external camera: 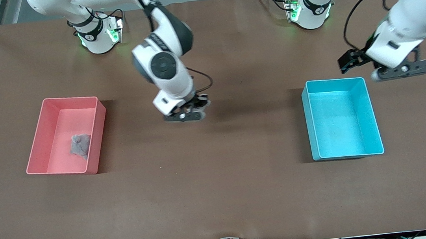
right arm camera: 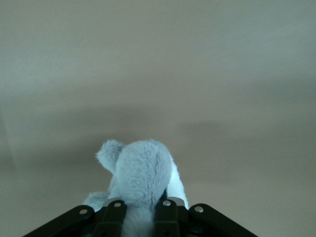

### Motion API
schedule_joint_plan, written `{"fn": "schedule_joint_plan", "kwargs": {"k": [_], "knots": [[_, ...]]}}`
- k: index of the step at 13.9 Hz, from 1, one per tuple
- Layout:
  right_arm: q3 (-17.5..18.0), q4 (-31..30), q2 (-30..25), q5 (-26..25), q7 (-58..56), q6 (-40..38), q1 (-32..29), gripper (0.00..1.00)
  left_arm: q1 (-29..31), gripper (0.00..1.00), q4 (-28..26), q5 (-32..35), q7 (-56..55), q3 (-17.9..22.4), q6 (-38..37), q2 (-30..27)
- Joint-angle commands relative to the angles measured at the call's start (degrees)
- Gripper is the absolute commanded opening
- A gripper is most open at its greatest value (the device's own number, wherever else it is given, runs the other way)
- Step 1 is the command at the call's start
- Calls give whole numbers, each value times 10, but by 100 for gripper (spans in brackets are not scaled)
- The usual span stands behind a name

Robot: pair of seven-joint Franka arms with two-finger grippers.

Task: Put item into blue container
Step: 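Carry the plush to mid-table with the right gripper while the left gripper approaches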

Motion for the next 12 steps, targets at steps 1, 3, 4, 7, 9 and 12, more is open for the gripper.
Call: {"fn": "schedule_joint_plan", "kwargs": {"k": [1,3,4,7,9,12], "knots": [[-10,20,56,10,29,64,36,0,4,100,-28,-10,-35,-29,35,22],[-10,20,78,11,30,106,47,1,3,100,-28,-14,-64,-51,50,60],[-10,20,86,10,29,113,54,3,3,100,-28,-15,-89,-58,56,78],[-10,20,84,10,20,108,51,72,2,100,-28,-16,-196,-98,92,127],[-10,17,79,9,20,105,53,100,-3,100,-29,-16,-231,-113,123,153],[-13,19,49,5,18,57,49,100,-18,100,-28,-17,-250,-114,141,182]]}}
